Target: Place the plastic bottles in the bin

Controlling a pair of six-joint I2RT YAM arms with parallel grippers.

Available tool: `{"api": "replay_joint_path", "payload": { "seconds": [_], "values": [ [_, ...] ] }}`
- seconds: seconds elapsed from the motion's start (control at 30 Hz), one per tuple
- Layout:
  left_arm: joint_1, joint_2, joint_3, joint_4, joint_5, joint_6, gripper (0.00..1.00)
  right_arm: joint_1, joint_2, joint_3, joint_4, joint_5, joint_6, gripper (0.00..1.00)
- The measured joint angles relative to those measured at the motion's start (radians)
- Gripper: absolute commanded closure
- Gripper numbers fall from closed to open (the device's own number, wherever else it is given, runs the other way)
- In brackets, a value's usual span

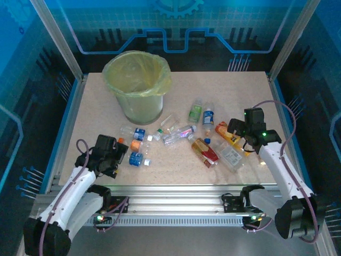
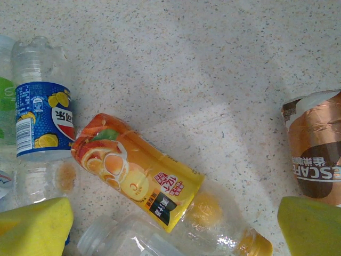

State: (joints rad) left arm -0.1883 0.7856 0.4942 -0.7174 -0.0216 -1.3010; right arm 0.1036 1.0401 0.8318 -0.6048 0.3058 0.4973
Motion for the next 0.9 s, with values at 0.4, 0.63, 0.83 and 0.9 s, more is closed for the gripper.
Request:
{"api": "replay_joint_path", "payload": {
  "seconds": [0.4,0.63,0.83,0.9],
  "values": [
    [-0.005,0.117,-0.014,0.13,0.02,-0.003,0.08,0.0,0.0,0.0,0.0,0.0,0.0,0.0],
    [-0.005,0.13,-0.026,0.13,0.019,-0.003,0.14,0.0,0.0,0.0,0.0,0.0,0.0,0.0],
    [-0.005,0.145,-0.042,0.14,0.019,-0.003,0.16,0.0,0.002,0.0,0.0,0.0,0.0,0.0],
    [-0.005,0.165,-0.048,0.144,0.019,-0.002,0.18,0.0,0.006,0.0,0.0,-0.001,0.0,0.0]
  ]
}}
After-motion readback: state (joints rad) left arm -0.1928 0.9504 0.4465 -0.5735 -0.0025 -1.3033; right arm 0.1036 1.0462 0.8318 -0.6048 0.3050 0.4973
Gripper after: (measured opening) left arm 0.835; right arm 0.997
